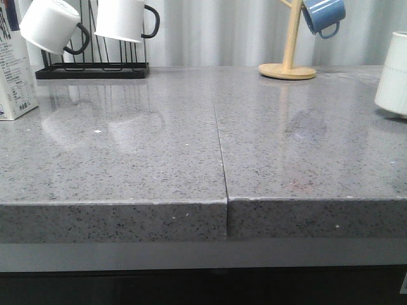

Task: Place milk next to cup
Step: 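Grasp the mug handle with the right gripper and lift it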

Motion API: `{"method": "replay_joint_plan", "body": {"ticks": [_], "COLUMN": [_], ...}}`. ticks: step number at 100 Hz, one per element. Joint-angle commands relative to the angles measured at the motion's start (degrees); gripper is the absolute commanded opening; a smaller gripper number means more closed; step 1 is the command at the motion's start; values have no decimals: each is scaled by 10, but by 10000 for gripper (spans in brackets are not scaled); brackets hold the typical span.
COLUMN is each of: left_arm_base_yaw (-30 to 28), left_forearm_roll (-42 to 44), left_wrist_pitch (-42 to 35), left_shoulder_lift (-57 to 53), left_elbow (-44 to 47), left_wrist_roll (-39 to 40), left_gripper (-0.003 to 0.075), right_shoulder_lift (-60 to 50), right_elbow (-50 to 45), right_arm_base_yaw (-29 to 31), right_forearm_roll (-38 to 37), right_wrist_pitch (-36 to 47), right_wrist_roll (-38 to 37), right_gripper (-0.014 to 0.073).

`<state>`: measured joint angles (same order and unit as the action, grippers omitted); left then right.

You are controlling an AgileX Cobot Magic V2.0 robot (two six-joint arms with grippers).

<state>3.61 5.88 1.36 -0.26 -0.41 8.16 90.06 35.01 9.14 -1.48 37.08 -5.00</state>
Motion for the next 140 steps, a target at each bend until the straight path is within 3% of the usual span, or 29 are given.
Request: {"method": "replay_joint_plan", "body": {"ticks": [1,19,53,67,98,130,140], "left_arm_base_yaw": [-2,-2,-2,-2,-2,-2,-2], "left_forearm_roll": [-1,-1,-1,-1,-1,-1,-1], "left_wrist_pitch": [-45,-45,-45,-45,-45,-45,-45], "left_shoulder_lift": [-18,-18,-18,-18,-18,-18,-18], "left_elbow": [29,29,29,29,29,29,29], "left_wrist_roll": [4,4,4,4,4,4,4], "left_gripper": [-21,-20,-21,-21,-21,-21,-21], "right_shoulder_lift": [-41,-74,-62,-23,67,91,91], "right_elbow": [18,18,69,118,198,205,205], "right_arm_base_yaw": [-15,-88,-298,-356,-421,-427,-427], "right_forearm_roll": [-2,62,372,444,475,491,491], "right_wrist_pitch": [50,2,6,8,29,21,11], "right_wrist_roll": [16,84,319,371,384,384,384], "right_gripper": [-57,-57,-57,-57,-57,-55,-11]}}
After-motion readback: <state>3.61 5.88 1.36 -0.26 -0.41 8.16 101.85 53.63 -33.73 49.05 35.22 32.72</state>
